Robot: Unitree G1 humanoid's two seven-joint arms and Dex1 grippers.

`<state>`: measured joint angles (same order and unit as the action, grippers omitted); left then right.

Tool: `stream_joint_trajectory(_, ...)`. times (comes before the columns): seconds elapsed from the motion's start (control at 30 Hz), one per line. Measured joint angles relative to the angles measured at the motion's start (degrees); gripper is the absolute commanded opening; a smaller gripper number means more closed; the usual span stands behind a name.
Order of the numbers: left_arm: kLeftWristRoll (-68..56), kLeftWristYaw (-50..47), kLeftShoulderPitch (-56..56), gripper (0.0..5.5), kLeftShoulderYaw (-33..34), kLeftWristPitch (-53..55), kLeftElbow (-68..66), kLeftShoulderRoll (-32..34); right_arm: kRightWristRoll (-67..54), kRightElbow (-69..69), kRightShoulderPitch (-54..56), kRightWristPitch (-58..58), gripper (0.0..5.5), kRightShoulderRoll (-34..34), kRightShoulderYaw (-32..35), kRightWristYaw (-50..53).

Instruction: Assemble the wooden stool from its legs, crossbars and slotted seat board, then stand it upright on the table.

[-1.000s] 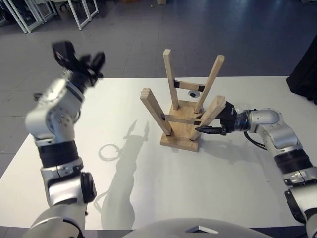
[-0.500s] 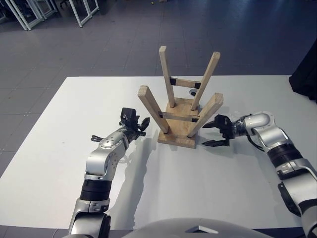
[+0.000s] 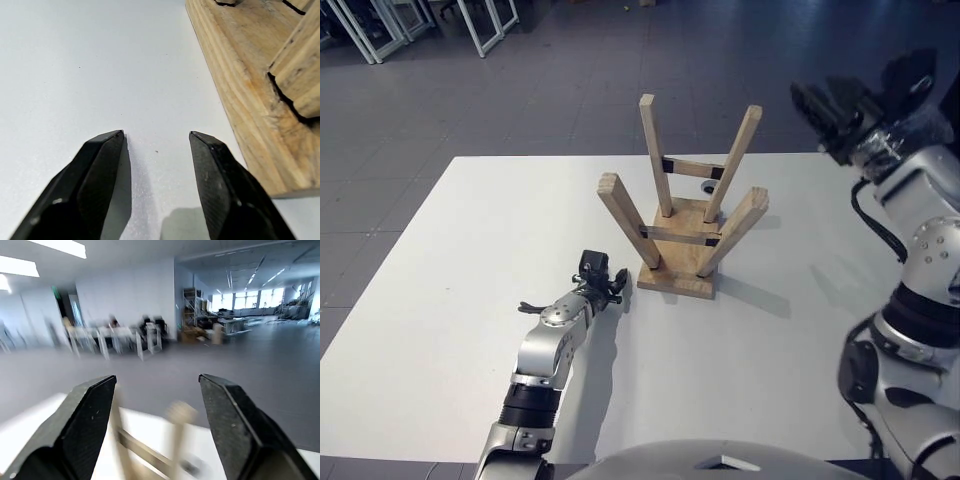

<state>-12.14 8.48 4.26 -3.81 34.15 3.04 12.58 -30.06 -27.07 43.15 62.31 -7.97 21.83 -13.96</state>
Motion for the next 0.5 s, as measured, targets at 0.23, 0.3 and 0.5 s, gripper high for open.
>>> stream_joint_trajectory(0.23, 1.0, 0.2, 0.0, 2.42, 0.0, -0.5, -0.5, -0.3, -7.9, -5.9, -0.3, 7.7, 3.05, 10.0, 1.6, 10.8)
stream_joint_trajectory(0.3, 1.2, 0.2, 0.0, 2.42, 0.1, -0.5, -0.5, -0.4, -10.3, -5.9, 5.1, 3.6, 3.05, 10.3, 4.3, 12.8)
stream_joint_trajectory(0.5, 1.3, 0.2, 0.1, 2.42, 0.2, -0.5, -0.6, -0.7, -9.6, -5.7, -7.5, -0.4, 3.05, 9.2, -6.6, 11.9)
